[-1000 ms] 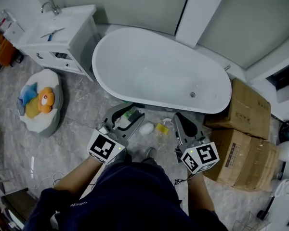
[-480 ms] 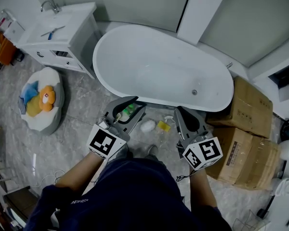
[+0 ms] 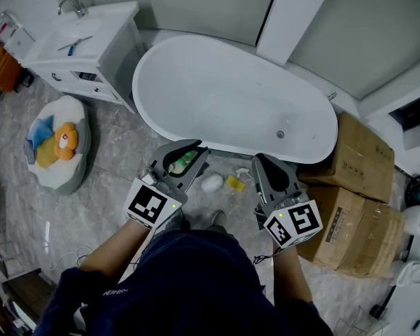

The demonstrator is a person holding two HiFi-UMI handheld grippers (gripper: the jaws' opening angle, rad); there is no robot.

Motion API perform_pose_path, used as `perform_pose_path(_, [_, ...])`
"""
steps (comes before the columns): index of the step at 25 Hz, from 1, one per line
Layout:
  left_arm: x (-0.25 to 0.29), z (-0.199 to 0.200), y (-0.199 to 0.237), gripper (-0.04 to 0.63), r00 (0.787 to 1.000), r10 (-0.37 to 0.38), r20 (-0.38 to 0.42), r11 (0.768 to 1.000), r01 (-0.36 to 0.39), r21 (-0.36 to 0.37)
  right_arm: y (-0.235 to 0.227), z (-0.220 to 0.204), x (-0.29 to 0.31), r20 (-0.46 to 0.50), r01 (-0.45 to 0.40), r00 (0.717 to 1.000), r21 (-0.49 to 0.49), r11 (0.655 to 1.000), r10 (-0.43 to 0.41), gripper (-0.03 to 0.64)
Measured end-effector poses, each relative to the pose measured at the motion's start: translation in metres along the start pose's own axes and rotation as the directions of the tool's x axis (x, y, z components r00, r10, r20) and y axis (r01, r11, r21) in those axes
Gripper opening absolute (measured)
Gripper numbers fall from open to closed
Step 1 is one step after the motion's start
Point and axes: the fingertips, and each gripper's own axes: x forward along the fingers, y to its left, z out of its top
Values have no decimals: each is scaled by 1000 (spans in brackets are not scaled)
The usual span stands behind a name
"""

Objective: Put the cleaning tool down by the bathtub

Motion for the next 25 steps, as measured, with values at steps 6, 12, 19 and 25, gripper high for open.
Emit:
perform_pose_path(6, [0,0,0,60,1000,-1,2,1000,1,-11,1,1,0,6,-2,1000,3,1000,2,14])
perform_pose_path(12, [-1,-4,5,48,1000,9,-1,1000,-9,-14,1,-2,1,8,-4,1000,6,1000,4,6])
perform_pose_path(19, [0,-3,13,38,1000,22,-20,1000,-22,-4,-1,1,3,5,-8,1000,2,1000,8,5])
perform_pose_path(25, [-1,-4,17,32,999,39,-21,999,-39,-24,-3,1,3,11,-11,1000,-2,1000,11,5])
